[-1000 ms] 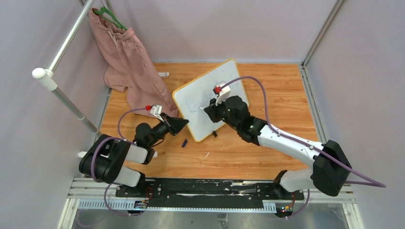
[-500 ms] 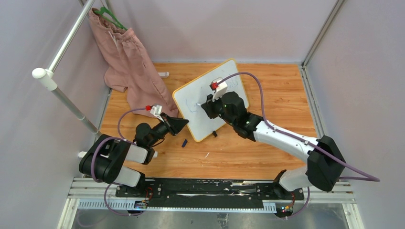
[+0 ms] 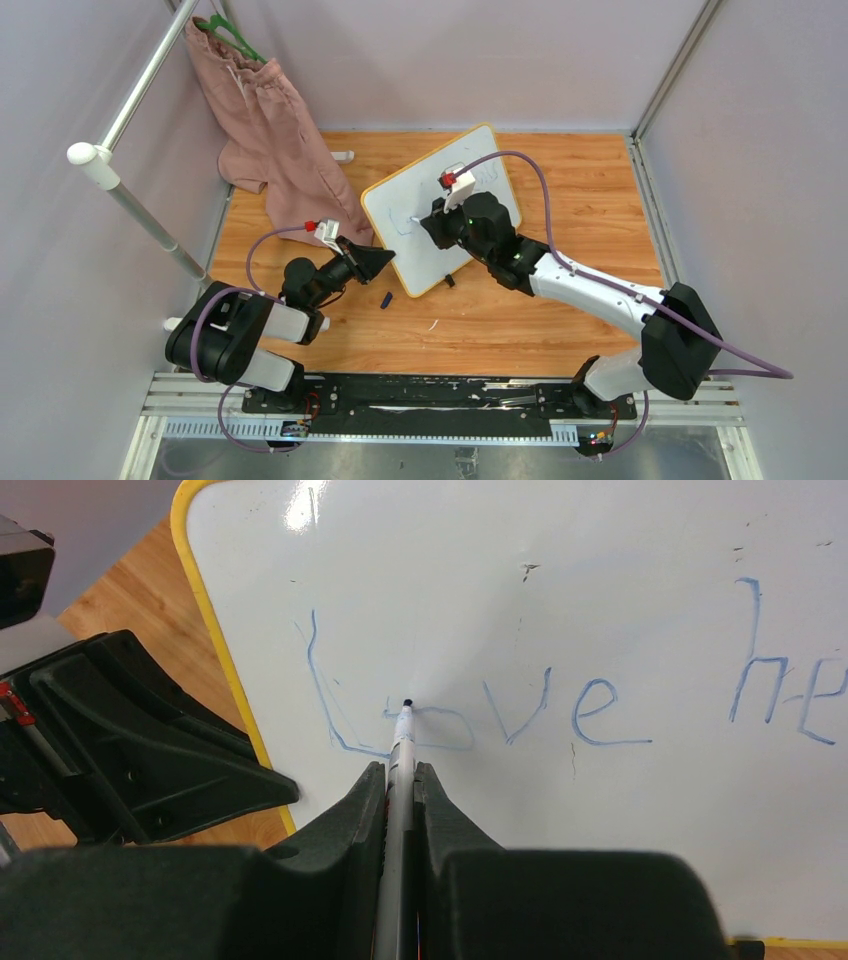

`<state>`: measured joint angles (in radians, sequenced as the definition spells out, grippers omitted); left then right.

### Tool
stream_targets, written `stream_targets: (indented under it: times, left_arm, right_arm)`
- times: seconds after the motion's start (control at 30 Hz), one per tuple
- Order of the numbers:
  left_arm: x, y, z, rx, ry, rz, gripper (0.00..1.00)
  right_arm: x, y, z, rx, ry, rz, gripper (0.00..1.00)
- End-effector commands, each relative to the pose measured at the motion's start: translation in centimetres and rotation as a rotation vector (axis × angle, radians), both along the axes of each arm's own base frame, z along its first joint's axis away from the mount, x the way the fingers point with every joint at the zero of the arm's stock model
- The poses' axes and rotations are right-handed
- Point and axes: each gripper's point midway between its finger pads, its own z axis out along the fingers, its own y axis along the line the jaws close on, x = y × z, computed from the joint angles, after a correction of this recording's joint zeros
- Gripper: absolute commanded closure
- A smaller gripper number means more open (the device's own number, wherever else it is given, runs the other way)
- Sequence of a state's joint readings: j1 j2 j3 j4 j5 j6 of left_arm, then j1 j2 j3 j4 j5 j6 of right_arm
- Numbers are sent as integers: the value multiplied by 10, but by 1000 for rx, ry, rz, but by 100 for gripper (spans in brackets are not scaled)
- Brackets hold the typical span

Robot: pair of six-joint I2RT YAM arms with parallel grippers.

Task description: Write a sentence on the whiteboard

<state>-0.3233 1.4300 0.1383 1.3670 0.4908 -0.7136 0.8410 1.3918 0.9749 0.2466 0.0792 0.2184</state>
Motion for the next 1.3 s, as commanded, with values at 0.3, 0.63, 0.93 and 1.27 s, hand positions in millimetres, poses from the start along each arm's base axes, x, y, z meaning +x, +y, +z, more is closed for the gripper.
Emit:
stream_targets:
  times: [0.3,0.63,0.93,1.27]
  left_arm:
    - [-3,-4,18,-21,-76,-22,100]
    - [-4,-4,19,-21,-78,-23,100]
    - [-3,-4,18,-20,-77,-21,100]
    - [-3,-3,18,-18,-78,-18,100]
  right_arm:
    - [-5,-6,-18,-15,47,2,100]
    - [-6,-16,-32,-66,70,-27,100]
    - [1,-29,-36,-96,81,-76,100]
    - [1,-40,7,10,-12,-105,100]
